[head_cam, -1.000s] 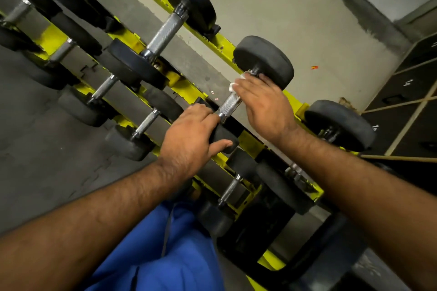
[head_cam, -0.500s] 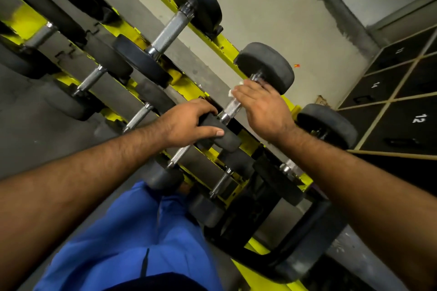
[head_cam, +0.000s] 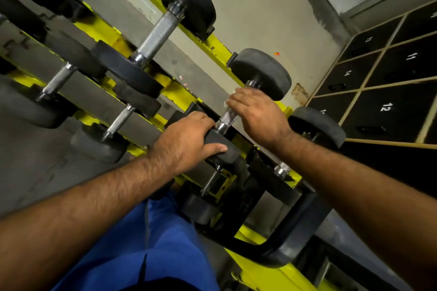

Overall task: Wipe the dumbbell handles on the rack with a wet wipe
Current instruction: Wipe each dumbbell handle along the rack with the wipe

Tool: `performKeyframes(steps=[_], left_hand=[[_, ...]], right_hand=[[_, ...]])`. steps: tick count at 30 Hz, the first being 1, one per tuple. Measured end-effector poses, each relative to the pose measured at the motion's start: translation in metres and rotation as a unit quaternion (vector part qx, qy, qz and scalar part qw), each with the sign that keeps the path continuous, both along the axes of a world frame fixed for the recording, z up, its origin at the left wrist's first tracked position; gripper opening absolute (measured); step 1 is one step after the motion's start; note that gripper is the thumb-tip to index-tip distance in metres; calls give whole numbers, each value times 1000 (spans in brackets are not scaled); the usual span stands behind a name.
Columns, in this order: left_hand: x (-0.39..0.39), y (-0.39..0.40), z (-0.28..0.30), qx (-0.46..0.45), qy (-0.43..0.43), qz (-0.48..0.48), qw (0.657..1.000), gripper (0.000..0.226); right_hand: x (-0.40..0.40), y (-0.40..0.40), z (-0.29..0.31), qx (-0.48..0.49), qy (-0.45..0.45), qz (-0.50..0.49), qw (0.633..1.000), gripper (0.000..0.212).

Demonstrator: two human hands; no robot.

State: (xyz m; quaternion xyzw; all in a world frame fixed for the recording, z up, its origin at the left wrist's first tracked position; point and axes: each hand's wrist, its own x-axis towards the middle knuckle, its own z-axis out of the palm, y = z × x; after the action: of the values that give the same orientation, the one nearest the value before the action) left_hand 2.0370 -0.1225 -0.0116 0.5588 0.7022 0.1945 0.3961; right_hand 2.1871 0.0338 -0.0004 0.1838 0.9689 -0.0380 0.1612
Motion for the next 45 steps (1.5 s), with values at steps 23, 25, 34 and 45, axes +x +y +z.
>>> performKeyframes(steps=[23,25,34,45], left_hand=[[2,2,0,9,-2,-12,1000,66],[1,1,2,8,-4,-10,1000,66],[-2,0,4,16,6,-12,1000,66],[-3,-1,6,19,6,-11,1000,63]], right_hand=[[-18,5,7,-49,-46,34,997,25],[-19,9,9,4,-47,-24,999,26],[-25,-12,12,55,-107,-43,992,44],[-29,-1,11,29,-123,18,992,29]])
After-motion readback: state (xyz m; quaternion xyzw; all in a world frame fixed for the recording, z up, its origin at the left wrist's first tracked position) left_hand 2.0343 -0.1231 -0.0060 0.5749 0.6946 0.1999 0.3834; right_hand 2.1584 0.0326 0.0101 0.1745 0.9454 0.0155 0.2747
